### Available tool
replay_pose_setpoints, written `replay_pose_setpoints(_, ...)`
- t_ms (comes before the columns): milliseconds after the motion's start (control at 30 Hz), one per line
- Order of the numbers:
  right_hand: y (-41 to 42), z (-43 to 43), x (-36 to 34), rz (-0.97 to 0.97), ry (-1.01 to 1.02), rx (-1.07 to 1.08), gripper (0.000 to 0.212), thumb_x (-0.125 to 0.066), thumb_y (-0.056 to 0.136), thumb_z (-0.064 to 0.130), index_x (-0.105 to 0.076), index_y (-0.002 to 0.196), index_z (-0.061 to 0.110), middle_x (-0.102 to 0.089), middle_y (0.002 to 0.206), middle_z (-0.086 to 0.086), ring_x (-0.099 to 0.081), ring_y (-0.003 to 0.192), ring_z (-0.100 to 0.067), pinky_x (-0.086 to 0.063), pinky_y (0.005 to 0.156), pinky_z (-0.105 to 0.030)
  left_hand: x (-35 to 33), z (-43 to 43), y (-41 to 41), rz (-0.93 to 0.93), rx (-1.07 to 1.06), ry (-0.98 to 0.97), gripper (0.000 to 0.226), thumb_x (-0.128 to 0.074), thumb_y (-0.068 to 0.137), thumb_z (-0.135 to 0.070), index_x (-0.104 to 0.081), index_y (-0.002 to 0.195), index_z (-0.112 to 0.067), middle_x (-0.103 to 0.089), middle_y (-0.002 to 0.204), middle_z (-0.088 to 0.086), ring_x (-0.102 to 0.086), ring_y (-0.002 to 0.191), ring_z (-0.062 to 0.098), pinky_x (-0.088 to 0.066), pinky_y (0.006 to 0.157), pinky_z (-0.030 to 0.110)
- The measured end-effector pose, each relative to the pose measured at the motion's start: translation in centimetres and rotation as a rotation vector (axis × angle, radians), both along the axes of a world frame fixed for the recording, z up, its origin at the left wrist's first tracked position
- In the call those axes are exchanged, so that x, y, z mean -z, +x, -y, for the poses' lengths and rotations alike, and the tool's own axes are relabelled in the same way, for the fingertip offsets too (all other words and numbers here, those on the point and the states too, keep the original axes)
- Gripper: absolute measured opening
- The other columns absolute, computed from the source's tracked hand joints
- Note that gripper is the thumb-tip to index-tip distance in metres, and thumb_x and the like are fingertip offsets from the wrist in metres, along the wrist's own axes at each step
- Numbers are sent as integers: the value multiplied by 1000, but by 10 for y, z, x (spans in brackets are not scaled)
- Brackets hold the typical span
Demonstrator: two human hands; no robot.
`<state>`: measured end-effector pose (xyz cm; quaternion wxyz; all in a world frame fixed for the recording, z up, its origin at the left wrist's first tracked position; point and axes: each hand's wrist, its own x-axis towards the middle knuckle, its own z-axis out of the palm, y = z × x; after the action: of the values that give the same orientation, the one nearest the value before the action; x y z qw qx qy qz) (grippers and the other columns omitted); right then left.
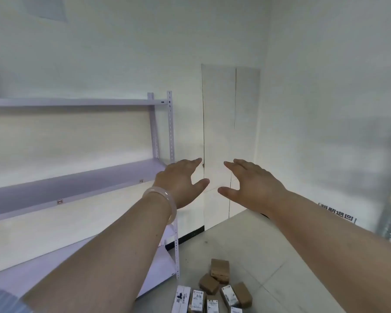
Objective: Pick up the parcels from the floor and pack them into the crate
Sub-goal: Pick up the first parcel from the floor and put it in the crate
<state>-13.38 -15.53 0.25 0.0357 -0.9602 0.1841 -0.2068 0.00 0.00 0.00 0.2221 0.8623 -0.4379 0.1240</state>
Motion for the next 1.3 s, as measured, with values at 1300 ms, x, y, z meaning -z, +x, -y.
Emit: replay_pose_setpoints(1300, 355, 281, 262, -365, 364, 198, 74, -41, 86, 65, -18, 150, 35, -20, 158, 7, -19, 144, -17, -20, 112, -35, 284, 301, 382, -513, 84, 255, 62, -45, 91, -52, -27, 148, -34, -40, 148, -2, -36, 136, 23, -31, 113, 41)
